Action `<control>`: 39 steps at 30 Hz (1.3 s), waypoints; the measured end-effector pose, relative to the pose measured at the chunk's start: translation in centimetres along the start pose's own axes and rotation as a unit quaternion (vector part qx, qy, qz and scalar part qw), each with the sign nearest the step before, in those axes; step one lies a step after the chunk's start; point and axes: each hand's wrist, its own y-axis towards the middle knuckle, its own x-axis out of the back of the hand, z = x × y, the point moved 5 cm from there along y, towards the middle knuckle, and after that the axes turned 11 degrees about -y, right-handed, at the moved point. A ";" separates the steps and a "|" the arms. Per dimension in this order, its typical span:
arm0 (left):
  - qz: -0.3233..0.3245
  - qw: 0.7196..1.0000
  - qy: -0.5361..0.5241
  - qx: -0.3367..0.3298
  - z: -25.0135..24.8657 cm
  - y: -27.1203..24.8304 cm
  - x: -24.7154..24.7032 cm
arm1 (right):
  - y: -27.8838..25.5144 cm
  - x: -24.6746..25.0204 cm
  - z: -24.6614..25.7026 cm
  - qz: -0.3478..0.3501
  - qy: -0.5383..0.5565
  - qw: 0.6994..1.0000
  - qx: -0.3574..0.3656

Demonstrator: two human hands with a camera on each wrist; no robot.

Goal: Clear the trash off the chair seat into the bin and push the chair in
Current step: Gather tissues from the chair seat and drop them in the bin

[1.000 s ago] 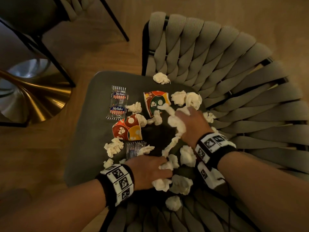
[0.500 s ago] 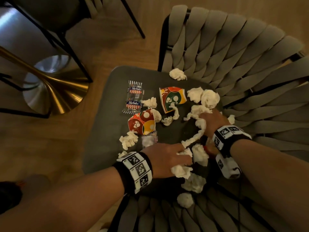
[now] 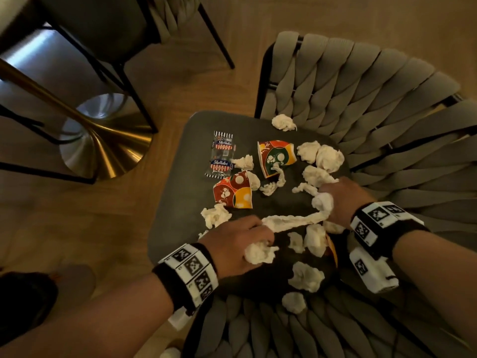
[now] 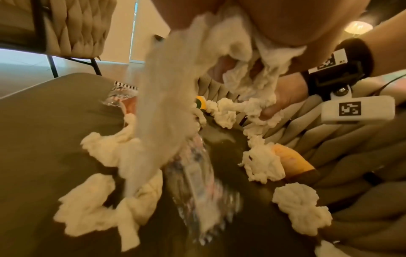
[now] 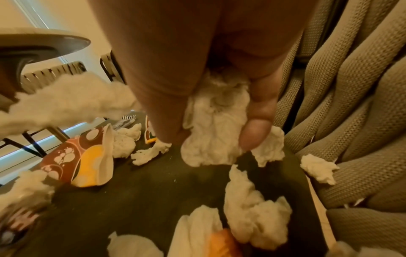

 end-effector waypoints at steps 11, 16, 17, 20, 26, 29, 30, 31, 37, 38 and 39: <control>-0.226 0.969 -0.097 -0.014 -5.0 -4.2 9.7 | -7.5 6.6 1.7 -0.093 0.038 0.994 0.029; -0.221 0.974 -0.048 -0.003 -5.7 -7.1 11.9 | -10.8 9.7 4.1 -0.112 0.010 0.993 0.041; -0.207 0.978 -0.026 0.002 -5.0 -7.6 11.5 | -10.7 9.4 4.9 -0.103 -0.004 0.994 0.045; -0.135 0.990 0.011 0.049 -0.4 -7.9 8.7 | -9.0 6.8 6.7 -0.055 -0.037 0.997 0.043; -0.044 0.984 0.115 0.130 7.8 -3.9 2.3 | -2.9 0.2 6.9 0.067 -0.101 0.993 0.008; -0.019 0.963 0.208 0.172 10.9 -2.7 1.0 | -0.1 -1.7 7.5 0.086 -0.125 0.988 0.015; -0.006 0.956 0.227 0.188 11.7 -2.5 0.6 | 0.5 -2.0 7.8 0.080 -0.130 0.988 0.023; 0.009 0.949 0.241 0.201 12.3 -2.3 0.2 | 1.0 -2.4 8.0 0.075 -0.134 0.988 0.030; 0.045 0.936 0.268 0.225 13.0 -2.1 -1.9 | 1.7 -4.0 7.6 0.074 -0.141 0.986 0.047; 0.059 0.934 0.272 0.226 13.0 -2.3 -2.1 | 1.5 -4.0 7.4 0.075 -0.145 0.986 0.043; 0.071 0.932 0.273 0.226 13.2 -2.4 -2.2 | 1.4 -3.9 7.0 0.073 -0.148 0.986 0.037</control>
